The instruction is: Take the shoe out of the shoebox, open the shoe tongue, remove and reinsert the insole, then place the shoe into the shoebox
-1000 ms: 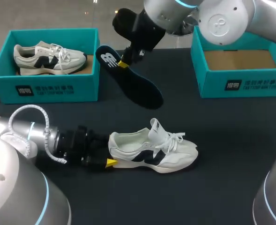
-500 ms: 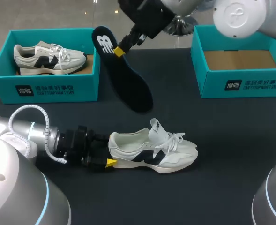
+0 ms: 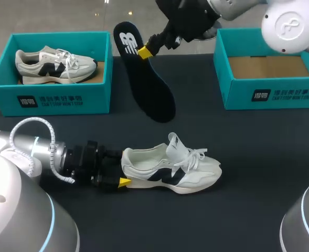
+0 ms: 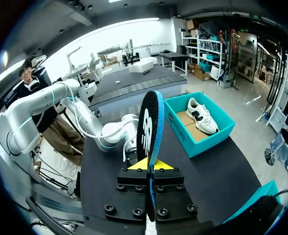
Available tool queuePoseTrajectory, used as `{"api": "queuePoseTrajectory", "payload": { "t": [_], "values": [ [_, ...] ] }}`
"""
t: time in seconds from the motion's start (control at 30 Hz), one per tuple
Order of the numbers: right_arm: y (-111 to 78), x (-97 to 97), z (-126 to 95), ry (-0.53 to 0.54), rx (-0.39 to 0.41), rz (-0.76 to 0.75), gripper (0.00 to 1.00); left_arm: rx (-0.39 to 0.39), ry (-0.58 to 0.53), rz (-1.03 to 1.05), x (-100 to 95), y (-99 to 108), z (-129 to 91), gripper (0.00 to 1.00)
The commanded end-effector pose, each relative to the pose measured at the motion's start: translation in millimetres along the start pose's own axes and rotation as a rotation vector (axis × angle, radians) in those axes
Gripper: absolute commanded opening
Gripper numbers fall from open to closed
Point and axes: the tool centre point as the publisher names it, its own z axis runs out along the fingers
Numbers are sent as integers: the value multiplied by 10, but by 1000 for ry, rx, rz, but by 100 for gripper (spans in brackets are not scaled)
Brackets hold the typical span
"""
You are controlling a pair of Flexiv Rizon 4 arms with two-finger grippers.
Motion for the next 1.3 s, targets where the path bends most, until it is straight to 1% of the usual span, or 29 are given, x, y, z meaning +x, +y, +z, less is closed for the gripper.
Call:
{"api": "queuePoseTrajectory", "payload": {
  "t": [0.03,0.17,0.2,0.27,0.3,0.37,0.6,0.73,0.87,0.97,1.13,1.3],
  "values": [
    [-16,6,10,-1,-6,0,0,-1,-1,0,-2,23,13,0],
    [-16,6,10,-1,-6,0,0,-1,-1,0,-2,23,13,0],
    [-24,11,3,19,-34,12,0,-1,-1,0,-2,23,13,0],
    [-37,26,-30,31,-58,59,0,-1,-1,0,-2,23,13,0],
    [-46,33,-42,63,-59,87,0,-1,-1,0,-2,23,13,0],
    [-58,56,-95,83,-80,155,0,-1,-1,0,-2,23,13,0],
    [-21,132,-244,126,-97,254,0,-1,-1,0,-2,23,13,0],
    [-13,169,-324,148,-119,280,0,-1,-1,0,-2,23,13,0],
    [-35,181,-403,168,-124,305,0,-1,-1,0,-2,23,13,0],
    [-52,198,-472,167,-129,312,0,-1,-1,0,-2,23,13,0],
    [-23,243,-575,156,-140,304,0,-1,-1,0,-2,23,13,0],
    [-16,319,-676,162,-147,306,0,-1,-1,0,-2,23,13,0]
  ]
}}
